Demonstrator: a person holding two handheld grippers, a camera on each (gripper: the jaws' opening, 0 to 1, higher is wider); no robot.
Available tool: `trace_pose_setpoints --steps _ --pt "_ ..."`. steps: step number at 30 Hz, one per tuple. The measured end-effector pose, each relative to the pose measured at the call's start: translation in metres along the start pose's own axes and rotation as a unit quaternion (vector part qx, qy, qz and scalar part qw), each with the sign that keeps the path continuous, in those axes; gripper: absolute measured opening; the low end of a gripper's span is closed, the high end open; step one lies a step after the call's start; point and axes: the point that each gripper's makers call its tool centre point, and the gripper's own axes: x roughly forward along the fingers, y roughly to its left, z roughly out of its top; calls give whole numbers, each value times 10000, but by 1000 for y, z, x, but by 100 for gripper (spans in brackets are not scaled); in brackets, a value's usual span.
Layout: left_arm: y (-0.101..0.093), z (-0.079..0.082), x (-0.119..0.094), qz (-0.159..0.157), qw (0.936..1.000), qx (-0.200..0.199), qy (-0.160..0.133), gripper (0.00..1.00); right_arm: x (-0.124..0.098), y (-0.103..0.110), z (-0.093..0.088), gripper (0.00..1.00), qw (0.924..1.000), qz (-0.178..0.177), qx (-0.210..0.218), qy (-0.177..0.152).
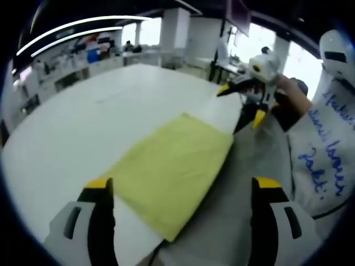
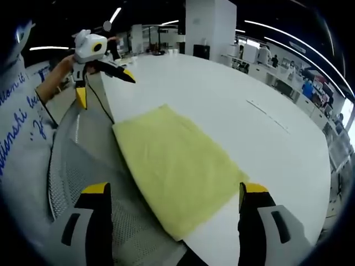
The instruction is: Fold the garment on the visible template until the final outline fits inside the template.
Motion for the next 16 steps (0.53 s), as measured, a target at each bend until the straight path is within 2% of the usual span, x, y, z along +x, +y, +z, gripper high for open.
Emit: trace_pose_setpoints --steps 9,16 --pt "-3 -7 -5 60 9999 -102 13 99 -4 4 -1 98 9999 78 100 -6" --pt "-8 -6 -13 127 9998 -105 -55 99 -7 5 -1 100 9999 63 155 4"
